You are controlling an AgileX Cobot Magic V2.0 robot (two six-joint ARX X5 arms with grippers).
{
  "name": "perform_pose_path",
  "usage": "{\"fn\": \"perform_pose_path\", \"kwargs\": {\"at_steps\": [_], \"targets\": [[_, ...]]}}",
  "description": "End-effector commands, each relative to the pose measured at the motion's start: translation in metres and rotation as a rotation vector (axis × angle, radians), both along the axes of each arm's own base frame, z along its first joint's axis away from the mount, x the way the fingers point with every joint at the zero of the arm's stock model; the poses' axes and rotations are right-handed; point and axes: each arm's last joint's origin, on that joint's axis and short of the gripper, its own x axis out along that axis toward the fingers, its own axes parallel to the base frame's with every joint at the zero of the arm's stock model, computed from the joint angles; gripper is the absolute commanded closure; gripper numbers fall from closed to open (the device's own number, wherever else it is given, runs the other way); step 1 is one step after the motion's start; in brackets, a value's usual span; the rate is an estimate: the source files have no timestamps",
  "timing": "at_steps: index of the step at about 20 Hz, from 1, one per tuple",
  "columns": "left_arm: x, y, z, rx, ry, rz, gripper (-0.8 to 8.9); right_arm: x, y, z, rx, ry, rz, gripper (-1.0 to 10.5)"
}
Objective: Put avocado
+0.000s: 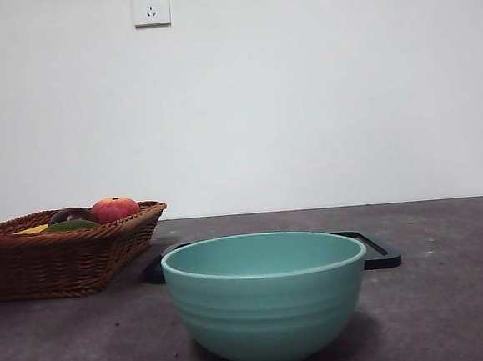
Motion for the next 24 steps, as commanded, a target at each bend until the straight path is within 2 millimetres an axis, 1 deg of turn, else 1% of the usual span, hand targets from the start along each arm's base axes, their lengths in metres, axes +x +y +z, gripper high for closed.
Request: {"fn": "perform_pose_path", "kwargs": {"at_steps": [1, 3, 5, 7, 10, 12, 16, 20, 22, 24], "targets": [[0.008, 0.001, 0.002, 0.039, 0.017, 0.068, 3.13, 0.0, 0.0, 0.005, 0.0, -0.021, 0.006, 3.8], [0.022, 0.001, -0.002, 0.086, 0.096, 0.126, 3.13, 0.0, 0.0, 0.005, 0.0, -0.02, 0.006, 3.8], [0.043, -0.001, -0.006, 0.134, 0.209, 0.138, 3.13, 0.0, 0.0, 0.005, 0.0, -0.02, 0.007, 3.8], [0.069, -0.005, -0.012, 0.185, 0.319, 0.117, 3.14, 0.0, 0.0, 0.005, 0.0, -0.02, 0.007, 3.8], [0.112, -0.009, -0.024, 0.28, 0.462, 0.09, 3.14, 0.0, 0.0, 0.005, 0.0, -0.02, 0.007, 3.8], [0.14, -0.012, -0.035, 0.365, 0.512, 0.091, 3.13, 0.0, 0.0, 0.005, 0.0, -0.02, 0.007, 3.8], [0.184, -0.023, -0.058, 0.436, 0.6, 0.045, 3.13, 0.0, 0.0, 0.005, 0.0, -0.021, 0.006, 3.8], [0.215, -0.039, -0.082, 0.495, 0.65, -0.007, 3.13, 0.0, 0.0, 0.005, 0.0, -0.021, 0.006, 3.8], [0.225, -0.047, -0.094, 0.546, 0.663, -0.007, 3.13, 0.0, 0.0, 0.005, 0.001, -0.02, 0.006, 3.8], [0.23, -0.052, -0.106, 0.577, 0.683, -0.014, 3.13, 0.0, 0.0, 0.005, 0.001, -0.019, 0.006, 3.8]]}}
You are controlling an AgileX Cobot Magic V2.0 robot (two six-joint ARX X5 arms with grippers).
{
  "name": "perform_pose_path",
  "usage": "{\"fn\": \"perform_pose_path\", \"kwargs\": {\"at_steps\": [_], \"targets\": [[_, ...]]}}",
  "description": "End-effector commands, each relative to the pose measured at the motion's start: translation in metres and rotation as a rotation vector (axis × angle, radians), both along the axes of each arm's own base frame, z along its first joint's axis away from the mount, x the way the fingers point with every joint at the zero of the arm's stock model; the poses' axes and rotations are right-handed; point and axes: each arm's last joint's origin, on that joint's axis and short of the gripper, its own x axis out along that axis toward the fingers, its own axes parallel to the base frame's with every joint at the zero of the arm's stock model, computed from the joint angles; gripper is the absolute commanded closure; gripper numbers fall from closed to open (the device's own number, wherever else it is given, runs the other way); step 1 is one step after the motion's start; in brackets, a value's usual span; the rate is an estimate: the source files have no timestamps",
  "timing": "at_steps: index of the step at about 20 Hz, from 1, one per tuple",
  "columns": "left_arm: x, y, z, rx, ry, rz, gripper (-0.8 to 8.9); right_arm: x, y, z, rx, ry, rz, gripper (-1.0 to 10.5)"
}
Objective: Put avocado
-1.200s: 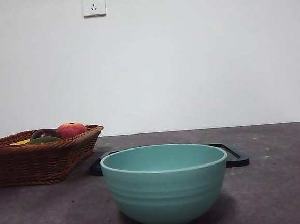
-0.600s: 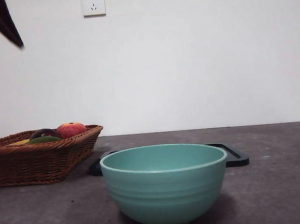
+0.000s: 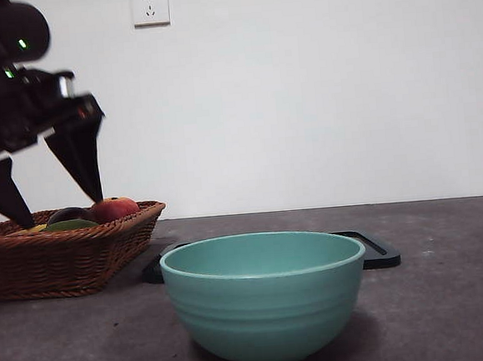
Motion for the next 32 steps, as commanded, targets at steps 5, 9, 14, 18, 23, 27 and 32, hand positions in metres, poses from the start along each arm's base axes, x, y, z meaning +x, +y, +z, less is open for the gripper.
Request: {"fn": "perform_pose_path", "kwargs": {"at_steps": [5, 9, 14, 18, 23, 27, 32], "targets": [[0.016, -0.007, -0.023, 0.029, 0.037, -0.036, 3.14, 0.0, 0.0, 0.005, 0.01, -0.008, 0.001, 3.8], [0.019, -0.008, -0.03, 0.032, 0.05, -0.037, 3.14, 0.0, 0.0, 0.004, 0.008, -0.002, 0.0, 3.8], [0.022, -0.008, -0.039, 0.037, 0.077, -0.037, 3.2, -0.001, 0.0, 0.003, 0.006, 0.01, 0.0, 3.8], [0.022, -0.008, -0.04, 0.041, 0.074, -0.046, 5.16, -0.001, 0.0, 0.003, 0.006, 0.012, 0.0, 3.8], [0.022, -0.007, -0.035, 0.044, 0.086, -0.046, 6.1, -0.001, 0.0, 0.003, 0.006, 0.013, 0.0, 3.8], [0.028, -0.008, -0.002, 0.045, 0.105, -0.042, 6.06, -0.001, 0.0, 0.003, 0.006, 0.012, 0.0, 3.8], [0.014, -0.023, 0.049, -0.019, 0.104, -0.056, 6.06, -0.001, 0.0, 0.003, 0.006, 0.013, 0.0, 3.8]]}}
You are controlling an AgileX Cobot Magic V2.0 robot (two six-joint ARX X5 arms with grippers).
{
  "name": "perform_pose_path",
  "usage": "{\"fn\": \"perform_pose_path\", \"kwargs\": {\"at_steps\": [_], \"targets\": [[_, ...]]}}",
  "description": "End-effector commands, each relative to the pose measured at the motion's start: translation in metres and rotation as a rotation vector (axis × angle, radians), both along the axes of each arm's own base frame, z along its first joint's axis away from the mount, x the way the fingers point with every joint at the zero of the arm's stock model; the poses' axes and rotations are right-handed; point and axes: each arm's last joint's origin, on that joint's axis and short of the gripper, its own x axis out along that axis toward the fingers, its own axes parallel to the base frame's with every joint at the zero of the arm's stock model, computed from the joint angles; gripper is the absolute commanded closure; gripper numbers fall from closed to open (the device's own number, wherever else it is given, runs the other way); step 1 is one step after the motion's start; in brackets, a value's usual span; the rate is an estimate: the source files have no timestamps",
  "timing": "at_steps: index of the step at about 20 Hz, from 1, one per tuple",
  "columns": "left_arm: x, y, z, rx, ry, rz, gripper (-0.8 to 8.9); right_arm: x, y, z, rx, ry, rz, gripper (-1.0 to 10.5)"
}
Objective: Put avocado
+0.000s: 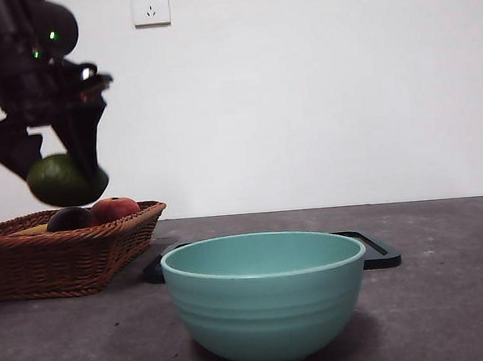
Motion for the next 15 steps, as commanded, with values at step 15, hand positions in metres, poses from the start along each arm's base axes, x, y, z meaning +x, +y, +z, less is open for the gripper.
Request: {"fn": "perform_pose_path", "kwargs": {"at_steps": [15], "targets": [[-0.143, -0.164, 0.034, -0.105, -0.078, -0.632, 6.06, 0.0, 0.0, 0.005, 0.008, -0.012, 0.001, 3.8]]}}
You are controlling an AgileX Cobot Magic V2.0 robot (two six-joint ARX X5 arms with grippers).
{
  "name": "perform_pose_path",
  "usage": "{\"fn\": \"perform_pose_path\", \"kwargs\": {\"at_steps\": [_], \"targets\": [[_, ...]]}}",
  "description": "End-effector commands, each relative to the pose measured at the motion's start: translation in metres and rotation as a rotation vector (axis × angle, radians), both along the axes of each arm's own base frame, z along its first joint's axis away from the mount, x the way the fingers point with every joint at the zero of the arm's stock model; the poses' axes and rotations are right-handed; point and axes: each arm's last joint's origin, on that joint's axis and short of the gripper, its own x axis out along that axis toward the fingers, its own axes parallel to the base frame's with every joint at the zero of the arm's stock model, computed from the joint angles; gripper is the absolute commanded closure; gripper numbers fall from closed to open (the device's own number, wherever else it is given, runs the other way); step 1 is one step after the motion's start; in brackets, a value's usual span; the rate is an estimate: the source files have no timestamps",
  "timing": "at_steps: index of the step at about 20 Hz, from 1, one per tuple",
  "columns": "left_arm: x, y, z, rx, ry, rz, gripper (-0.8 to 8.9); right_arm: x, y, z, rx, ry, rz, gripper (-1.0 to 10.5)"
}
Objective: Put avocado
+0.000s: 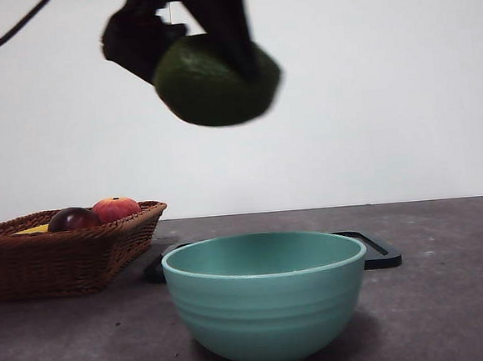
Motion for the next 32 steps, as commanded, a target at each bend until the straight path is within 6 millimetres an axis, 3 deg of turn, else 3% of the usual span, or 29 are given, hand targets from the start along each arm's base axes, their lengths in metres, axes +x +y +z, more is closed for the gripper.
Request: {"fn": "perform_pose_path", "kwargs": {"at_steps": [1, 5, 10, 14, 17, 21, 24, 25, 27, 29, 32], "targets": [[-0.009, -0.019, -0.009, 0.001, -0.004, -0.043, 6.06, 0.0, 0.0, 0.005, 0.008, -0.012, 0.001, 3.8], [-0.011, -0.039, -0.032, 0.091, -0.022, -0.058, 6.07, 0.0, 0.0, 0.005, 0.009, -0.011, 0.001, 3.8], [0.0, -0.058, -0.074, 0.173, 0.03, -0.054, 6.07, 0.0, 0.0, 0.005, 0.008, -0.011, 0.001, 3.8], [0.008, -0.066, -0.106, 0.29, 0.021, -0.046, 6.07, 0.0, 0.0, 0.005, 0.008, -0.012, 0.001, 3.8], [0.01, -0.069, -0.119, 0.318, 0.037, -0.048, 6.06, 0.0, 0.0, 0.005, 0.008, -0.012, 0.001, 3.8], [0.01, -0.069, -0.121, 0.323, 0.039, -0.054, 5.88, 0.0, 0.0, 0.005, 0.008, -0.012, 0.001, 3.8], [0.009, -0.068, -0.119, 0.334, 0.044, -0.063, 4.36, 0.0, 0.0, 0.005, 0.008, -0.012, 0.001, 3.8], [0.009, -0.068, -0.117, 0.335, 0.045, -0.063, 4.29, 0.0, 0.0, 0.005, 0.008, -0.012, 0.001, 3.8], [0.008, -0.067, -0.108, 0.325, 0.036, -0.068, 4.16, 0.0, 0.0, 0.005, 0.007, -0.013, 0.001, 3.8], [0.006, -0.064, -0.094, 0.293, 0.013, -0.066, 3.33, 0.0, 0.0, 0.005, 0.007, -0.013, 0.001, 3.8], [0.0, -0.055, -0.063, 0.22, -0.04, -0.059, 3.13, 0.0, 0.0, 0.005, 0.007, -0.013, 0.001, 3.8]]}}
